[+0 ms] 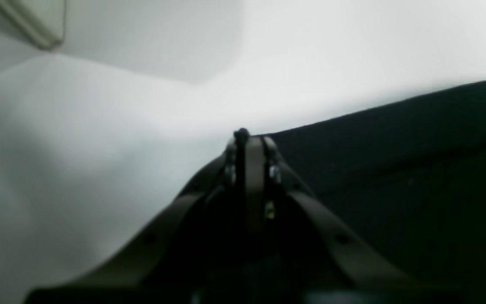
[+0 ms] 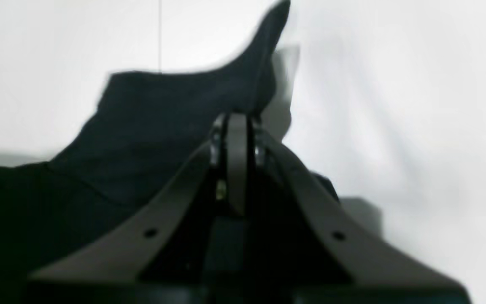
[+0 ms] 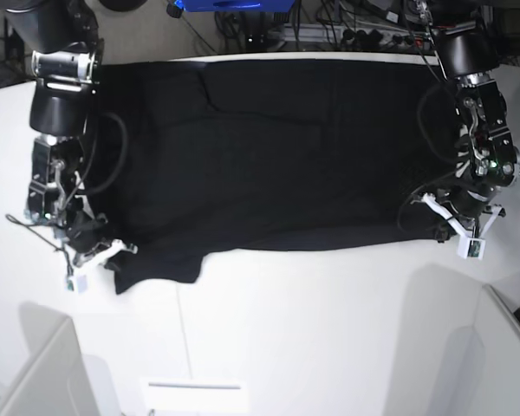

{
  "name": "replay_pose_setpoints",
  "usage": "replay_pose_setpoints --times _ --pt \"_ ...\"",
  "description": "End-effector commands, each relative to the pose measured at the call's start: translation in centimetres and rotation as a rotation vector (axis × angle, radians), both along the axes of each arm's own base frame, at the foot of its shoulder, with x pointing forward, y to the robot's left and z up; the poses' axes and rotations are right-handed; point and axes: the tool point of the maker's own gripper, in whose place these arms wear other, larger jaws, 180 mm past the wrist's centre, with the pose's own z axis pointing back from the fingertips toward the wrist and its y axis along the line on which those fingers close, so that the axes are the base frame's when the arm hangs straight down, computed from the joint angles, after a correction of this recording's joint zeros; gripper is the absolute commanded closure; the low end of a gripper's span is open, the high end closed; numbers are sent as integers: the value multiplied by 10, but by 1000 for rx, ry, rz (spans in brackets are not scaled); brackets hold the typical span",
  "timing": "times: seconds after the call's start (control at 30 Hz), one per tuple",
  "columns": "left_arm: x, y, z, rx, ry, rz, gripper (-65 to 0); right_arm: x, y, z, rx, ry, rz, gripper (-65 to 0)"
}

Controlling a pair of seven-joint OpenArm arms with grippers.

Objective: Fold the T-shirt properly
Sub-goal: 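Lift the hem and fold it toward the collar with both grippers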

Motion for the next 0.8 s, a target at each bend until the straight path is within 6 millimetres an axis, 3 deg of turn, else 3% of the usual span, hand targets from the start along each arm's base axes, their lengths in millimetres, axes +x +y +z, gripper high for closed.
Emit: replay_pose_setpoints --times 0.0,0.2,0.4,0.77 --pt "7 3 21 22 -63 -10 0 11 -3 23 -2 -71 3 0" --pt "-1 -3 29 48 -62 -30 0 0 2 28 -19 -72 26 0" --pt "-12 15 51 52 -92 55 0 -13 -10 36 -3 -68 -20 0" --pt "-28 9 55 91 -55 39 0 -43 -27 45 -40 -40 -47 0"
